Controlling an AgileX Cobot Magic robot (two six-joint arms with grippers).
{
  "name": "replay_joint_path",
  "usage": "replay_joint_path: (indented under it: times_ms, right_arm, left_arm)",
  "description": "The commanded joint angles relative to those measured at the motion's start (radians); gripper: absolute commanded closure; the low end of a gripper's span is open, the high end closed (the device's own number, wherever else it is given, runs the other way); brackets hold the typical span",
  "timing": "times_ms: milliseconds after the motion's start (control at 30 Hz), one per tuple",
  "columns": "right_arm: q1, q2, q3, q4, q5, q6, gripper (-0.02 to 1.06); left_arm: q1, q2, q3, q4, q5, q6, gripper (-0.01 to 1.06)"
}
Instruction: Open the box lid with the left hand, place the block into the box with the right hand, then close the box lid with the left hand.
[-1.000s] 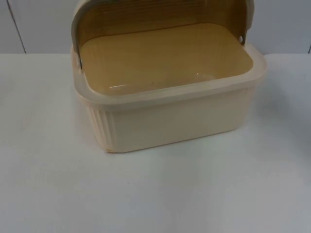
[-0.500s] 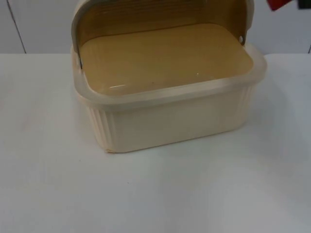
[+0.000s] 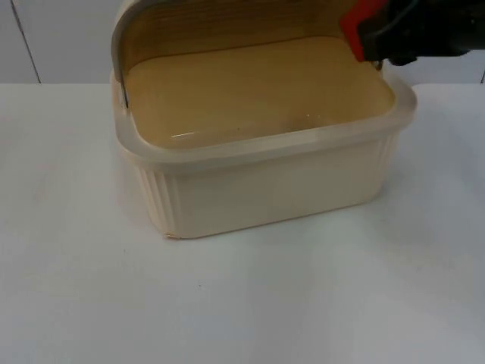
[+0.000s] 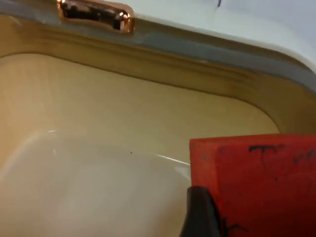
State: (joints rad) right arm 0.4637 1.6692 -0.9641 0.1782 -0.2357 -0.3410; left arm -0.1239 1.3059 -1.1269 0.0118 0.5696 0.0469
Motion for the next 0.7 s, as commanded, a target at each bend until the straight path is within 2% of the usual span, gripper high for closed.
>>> replay_joint_path:
  times_ms: [0,133,533,633,667]
  right_arm:
    - [0.003,0.032,-0.038,0.008,-0.009,0.001,1.04]
    - [0.010,0.096,-0.087,-0.020,0.052,-0.030,1.04]
    - [0.038,0.261,-0.213,-0.007,0.067,-0.056,1.04]
    - [0.038,0.279,-0.237,0.015,0.089,-0.056,0.99]
    - [0.038,0.281,-0.241,0.015,0.095,-0.056,0.94]
  left_arm:
    - [-0.006,0.001,-0.007,-0.002,-0.023,0.000,0.00]
    - [-0.006,0.001,-0.007,-0.002,-0.034,0.000,0.00]
    - [-0.006,0.001,-0.007,0.000,-0.010,0.000,0.00]
    - [-0.006,0.001,-0.007,0.000,-0.006,0.000,0.00]
    - [-0.006,0.001,-0.007,0.000,-0.006,0.000,0.00]
